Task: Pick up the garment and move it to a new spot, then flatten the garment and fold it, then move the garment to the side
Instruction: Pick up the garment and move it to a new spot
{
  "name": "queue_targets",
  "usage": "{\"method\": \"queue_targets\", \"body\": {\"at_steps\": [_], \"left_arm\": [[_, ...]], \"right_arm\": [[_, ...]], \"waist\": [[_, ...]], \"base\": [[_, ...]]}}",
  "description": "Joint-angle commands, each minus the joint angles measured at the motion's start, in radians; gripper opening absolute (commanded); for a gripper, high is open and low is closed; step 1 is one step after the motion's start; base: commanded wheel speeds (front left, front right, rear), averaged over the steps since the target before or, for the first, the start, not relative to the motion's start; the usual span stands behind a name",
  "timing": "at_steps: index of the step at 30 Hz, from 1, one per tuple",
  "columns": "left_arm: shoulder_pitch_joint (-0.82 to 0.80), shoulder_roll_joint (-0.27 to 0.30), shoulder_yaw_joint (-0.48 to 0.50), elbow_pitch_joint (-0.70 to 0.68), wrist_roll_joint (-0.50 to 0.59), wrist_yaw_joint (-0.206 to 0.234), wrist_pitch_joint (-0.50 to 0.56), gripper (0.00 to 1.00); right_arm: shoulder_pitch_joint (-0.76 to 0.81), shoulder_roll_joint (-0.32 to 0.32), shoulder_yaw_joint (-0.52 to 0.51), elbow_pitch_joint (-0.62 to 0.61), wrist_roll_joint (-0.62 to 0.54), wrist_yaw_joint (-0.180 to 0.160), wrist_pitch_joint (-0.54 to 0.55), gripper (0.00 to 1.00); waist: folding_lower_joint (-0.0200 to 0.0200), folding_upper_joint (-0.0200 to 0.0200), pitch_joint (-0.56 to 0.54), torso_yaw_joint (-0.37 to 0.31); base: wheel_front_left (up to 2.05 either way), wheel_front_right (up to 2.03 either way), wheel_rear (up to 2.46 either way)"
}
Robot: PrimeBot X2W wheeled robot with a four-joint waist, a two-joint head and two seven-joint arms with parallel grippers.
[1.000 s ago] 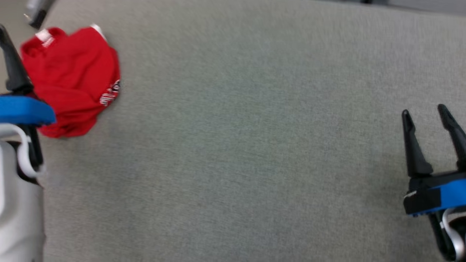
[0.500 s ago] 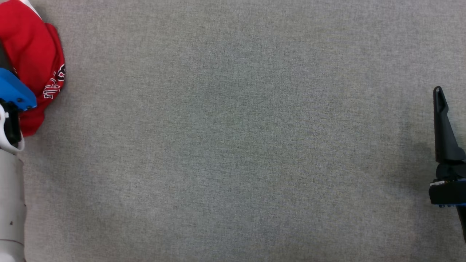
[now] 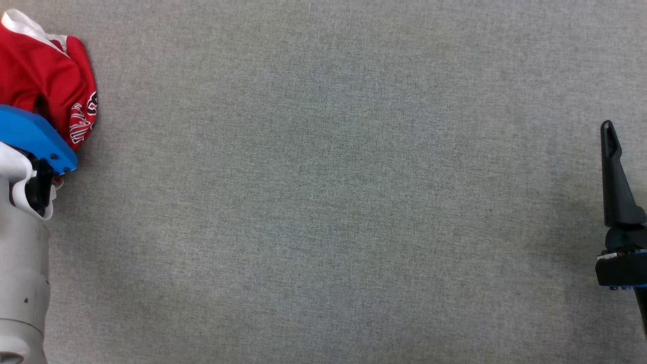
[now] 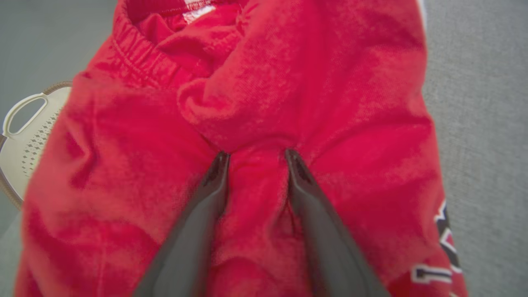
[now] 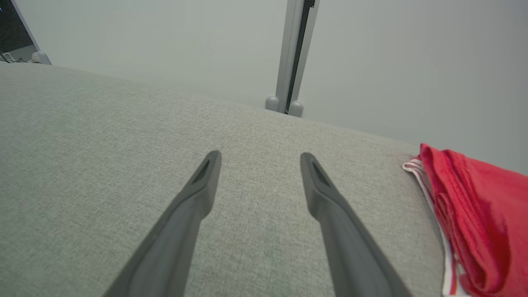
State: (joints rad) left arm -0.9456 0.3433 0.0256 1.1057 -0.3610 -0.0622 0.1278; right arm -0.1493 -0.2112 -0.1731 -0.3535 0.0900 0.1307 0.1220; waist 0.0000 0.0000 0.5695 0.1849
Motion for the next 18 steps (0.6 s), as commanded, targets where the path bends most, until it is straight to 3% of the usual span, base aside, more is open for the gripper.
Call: {"method": "queue_targets", "body": {"at_steps": [1, 18], "left_arm": [[0.006, -0.006, 0.001, 0.019, -0.008, -0.003, -0.005, 0.00], [-0.102, 0.019, -0.079, -0.078, 0.058, -0.025, -0.270, 0.00]], "right_arm": [[0.001, -0.001, 0.001, 0.000, -0.004, 0.000, -0.001, 1.00], [0.023, 0.083, 0.025, 0.119, 0.009, 0.000, -0.079, 1.00]], "waist": [[0.0000, 0.0000, -0.008, -0.005], [0.0000, 0.0000, -0.197, -0.076]], "base": [[0.00, 0.00, 0.00], [0.00, 0.00, 0.00]]}}
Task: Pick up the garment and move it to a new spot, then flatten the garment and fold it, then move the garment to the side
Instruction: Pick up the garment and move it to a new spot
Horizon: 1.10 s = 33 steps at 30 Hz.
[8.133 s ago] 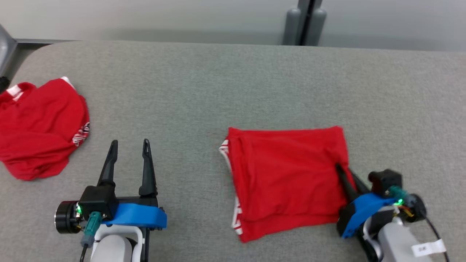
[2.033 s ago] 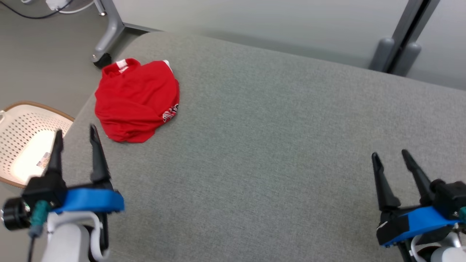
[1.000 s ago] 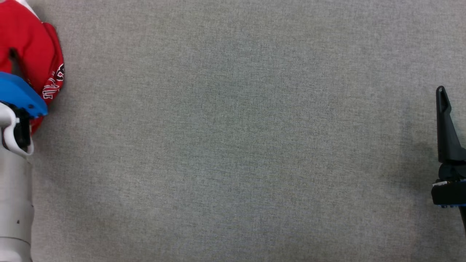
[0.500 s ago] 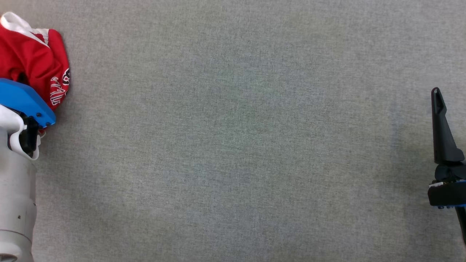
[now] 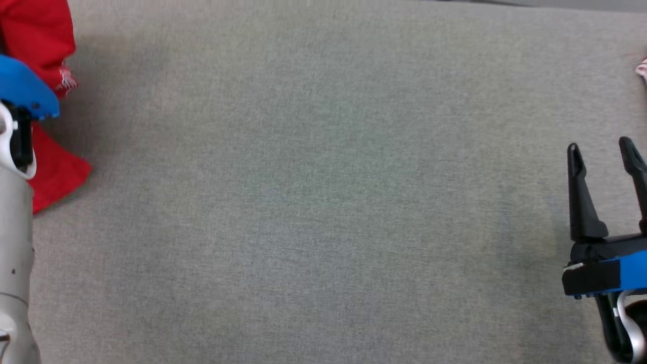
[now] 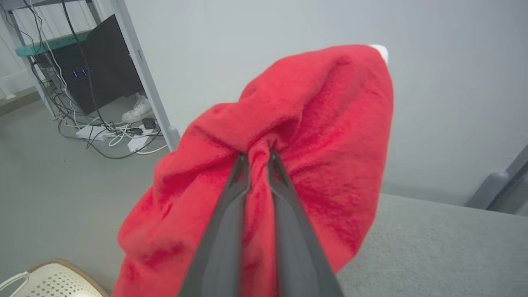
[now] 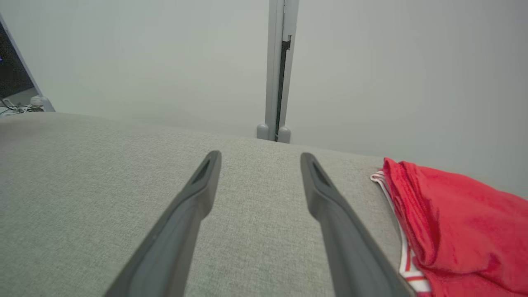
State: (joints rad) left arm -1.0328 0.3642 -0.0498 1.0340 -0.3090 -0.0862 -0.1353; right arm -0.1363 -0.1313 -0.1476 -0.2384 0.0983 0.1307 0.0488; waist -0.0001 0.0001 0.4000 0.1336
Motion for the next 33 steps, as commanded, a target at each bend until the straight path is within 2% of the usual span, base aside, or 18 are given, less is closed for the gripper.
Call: {"method": "queue_targets", "body": {"at_steps": [1, 8, 15, 22, 28, 33], "left_arm": [[-0.025, -0.004, -0.016, -0.025, 0.013, -0.004, -0.022, 0.00], [-0.074, -0.043, -0.089, -0.191, 0.055, -0.018, -0.058, 0.00], [-0.081, -0.106, -0.160, -0.418, 0.055, -0.028, -0.004, 0.00], [-0.007, -0.172, -0.245, -0.601, 0.063, -0.027, 0.075, 0.00], [0.127, -0.231, -0.308, -0.656, 0.047, -0.015, 0.100, 0.00], [0.282, -0.268, -0.374, -0.634, 0.034, -0.009, 0.090, 0.00]], "right_arm": [[0.013, 0.011, 0.000, 0.013, 0.003, 0.000, -0.012, 1.00], [0.033, 0.050, 0.007, 0.076, 0.014, 0.000, -0.055, 1.00], [0.042, 0.074, 0.022, 0.138, 0.036, 0.000, -0.100, 1.00], [0.052, 0.081, 0.027, 0.195, 0.055, 0.000, -0.142, 1.00], [0.053, 0.081, 0.033, 0.227, 0.083, 0.000, -0.166, 1.00], [0.053, 0.081, 0.032, 0.244, 0.088, 0.000, -0.173, 1.00]], "waist": [[0.0001, -0.0001, -0.041, -0.032], [0.0001, -0.0001, -0.119, -0.099], [0.0001, -0.0001, -0.158, -0.204], [0.0001, -0.0001, -0.157, -0.289], [0.0001, -0.0001, -0.159, -0.320], [0.0001, -0.0001, -0.170, -0.320]], "base": [[0.00, 0.00, 0.00], [0.00, 0.00, 0.00], [0.00, 0.00, 0.00], [0.00, 0.00, 0.00], [0.00, 0.00, 0.00], [0.00, 0.00, 0.00]]}}
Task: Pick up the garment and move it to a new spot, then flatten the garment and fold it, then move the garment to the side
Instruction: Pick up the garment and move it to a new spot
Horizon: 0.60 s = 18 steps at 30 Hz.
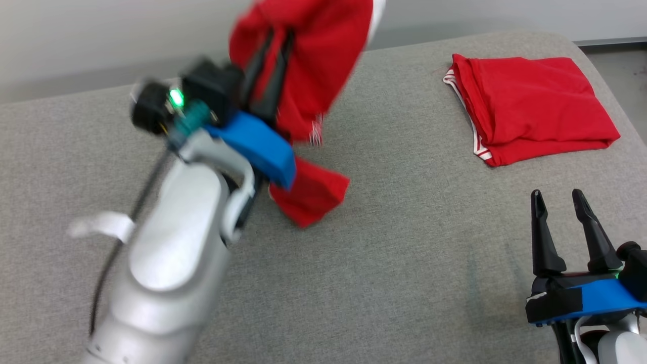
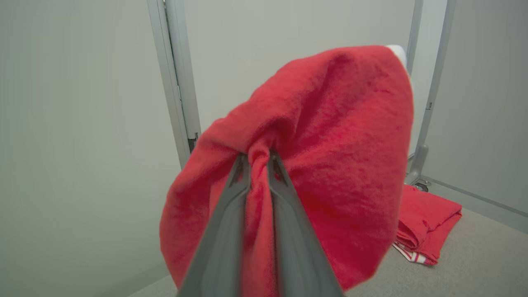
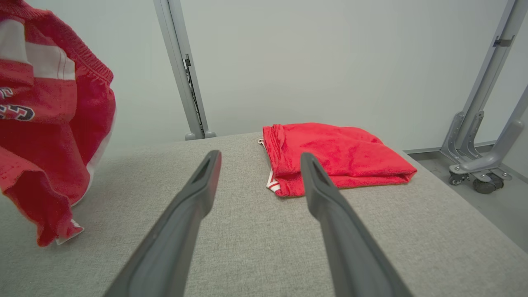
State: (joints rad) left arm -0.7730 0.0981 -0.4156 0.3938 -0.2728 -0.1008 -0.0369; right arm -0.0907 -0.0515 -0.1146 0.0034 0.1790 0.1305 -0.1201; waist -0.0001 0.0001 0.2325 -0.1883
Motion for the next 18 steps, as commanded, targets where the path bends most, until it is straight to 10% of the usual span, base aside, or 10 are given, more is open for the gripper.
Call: {"method": "queue_targets", "body": {"at_steps": [1, 7, 8, 9, 18], "left_arm": [[0.052, -0.007, -0.023, 0.015, -0.005, 0.006, -0.011, 0.00], [0.202, -0.031, -0.113, 0.099, -0.017, 0.004, -0.023, 0.00], [0.216, -0.033, -0.127, 0.108, -0.015, 0.006, -0.029, 0.30], [0.227, -0.035, -0.140, 0.115, -0.011, 0.009, -0.036, 1.00], [0.240, -0.044, -0.160, 0.099, -0.040, 0.044, -0.122, 1.00]], "right_arm": [[0.007, 0.001, -0.002, 0.004, 0.008, 0.001, -0.005, 1.00], [0.006, 0.001, 0.006, 0.013, 0.006, 0.001, -0.004, 1.00], [0.007, 0.001, 0.007, 0.015, 0.005, 0.001, -0.003, 1.00], [0.008, 0.001, 0.008, 0.016, 0.004, 0.001, -0.003, 1.00], [0.022, 0.001, 0.004, 0.027, -0.007, 0.001, 0.001, 1.00]], "waist": [[0.0001, -0.0001, -0.005, 0.004], [0.0001, -0.0001, -0.012, 0.023], [0.0001, -0.0001, -0.013, 0.027], [0.0001, -0.0001, -0.013, 0.031], [0.0001, -0.0001, -0.041, 0.070]], "base": [[0.00, 0.00, 0.00], [0.00, 0.00, 0.00], [0.00, 0.00, 0.00], [0.00, 0.00, 0.00], [0.00, 0.00, 0.00]]}}
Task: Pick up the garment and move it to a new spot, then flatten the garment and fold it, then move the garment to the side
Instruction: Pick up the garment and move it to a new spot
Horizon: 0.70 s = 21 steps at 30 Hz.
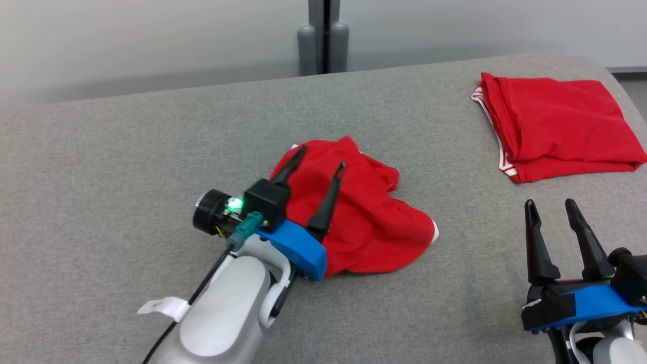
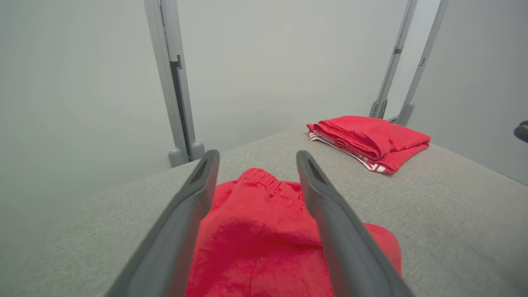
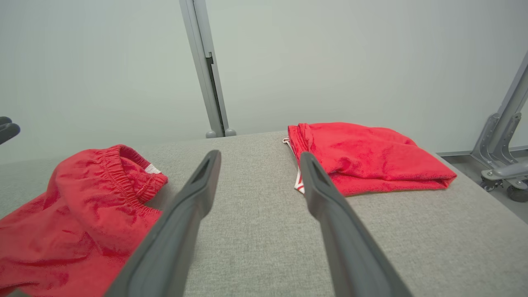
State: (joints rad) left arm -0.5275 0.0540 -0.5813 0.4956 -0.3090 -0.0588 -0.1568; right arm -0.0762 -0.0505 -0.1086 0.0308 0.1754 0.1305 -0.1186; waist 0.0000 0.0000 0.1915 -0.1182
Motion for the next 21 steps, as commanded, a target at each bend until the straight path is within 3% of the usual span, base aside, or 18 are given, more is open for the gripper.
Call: {"method": "queue_targets", "body": {"at_steps": [1, 13, 21], "left_arm": [[-0.005, 0.002, 0.014, -0.008, -0.007, 0.010, -0.016, 1.00], [0.125, 0.115, 0.160, -0.105, -0.033, 0.117, -0.103, 1.00], [0.249, 0.158, 0.251, -0.198, -0.040, 0.159, -0.109, 1.00]], "right_arm": [[0.013, 0.000, 0.000, 0.000, -0.003, 0.001, 0.001, 1.00], [0.049, 0.000, -0.002, -0.003, -0.010, 0.001, 0.016, 1.00], [0.073, 0.000, -0.011, -0.009, -0.013, 0.001, 0.028, 1.00]], "waist": [[0.0000, 0.0000, -0.005, 0.005], [0.0000, 0.0000, -0.068, 0.082], [0.0000, 0.0000, -0.096, 0.141]], "base": [[0.00, 0.00, 0.00], [0.00, 0.00, 0.00], [0.00, 0.00, 0.00]]}}
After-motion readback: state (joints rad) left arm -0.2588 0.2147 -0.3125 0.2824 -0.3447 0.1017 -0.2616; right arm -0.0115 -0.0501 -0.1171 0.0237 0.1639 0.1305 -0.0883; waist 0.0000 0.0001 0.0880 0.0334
